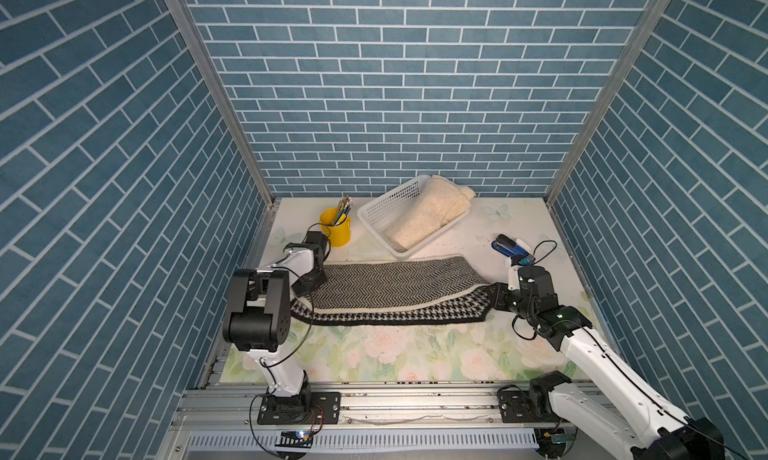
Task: Roll up the scarf and place it into the basket
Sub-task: Fold the scarf at the center of the board.
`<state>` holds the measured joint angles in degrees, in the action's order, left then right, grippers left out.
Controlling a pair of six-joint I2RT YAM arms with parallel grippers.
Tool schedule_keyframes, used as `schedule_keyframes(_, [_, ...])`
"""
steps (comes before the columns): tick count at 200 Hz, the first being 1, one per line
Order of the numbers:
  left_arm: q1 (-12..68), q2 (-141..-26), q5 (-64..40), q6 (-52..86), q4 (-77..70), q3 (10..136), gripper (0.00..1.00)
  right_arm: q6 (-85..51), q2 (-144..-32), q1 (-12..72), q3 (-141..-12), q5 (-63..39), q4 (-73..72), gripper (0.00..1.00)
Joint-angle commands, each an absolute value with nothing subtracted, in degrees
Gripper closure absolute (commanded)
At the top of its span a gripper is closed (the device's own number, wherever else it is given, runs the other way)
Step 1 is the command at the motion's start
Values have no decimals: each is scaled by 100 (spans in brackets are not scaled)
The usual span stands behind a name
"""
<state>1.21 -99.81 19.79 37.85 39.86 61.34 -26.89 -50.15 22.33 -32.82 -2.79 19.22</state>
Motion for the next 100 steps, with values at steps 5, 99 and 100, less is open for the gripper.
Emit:
schedule_keyframes(5, [18, -9715, 2666, 3666, 4569, 6246, 100, -2373, -4890, 2382, -3516, 214, 1732, 62])
schedule_keyframes(99, [26, -9678, 2171, 3374, 4276, 6073, 100, -3142, -5539, 2276, -2503, -204, 579, 45])
schedule_keyframes(100, [26, -9677, 2171, 3370, 4274, 6069, 100, -3149, -5525, 2267, -2495, -212, 549, 45])
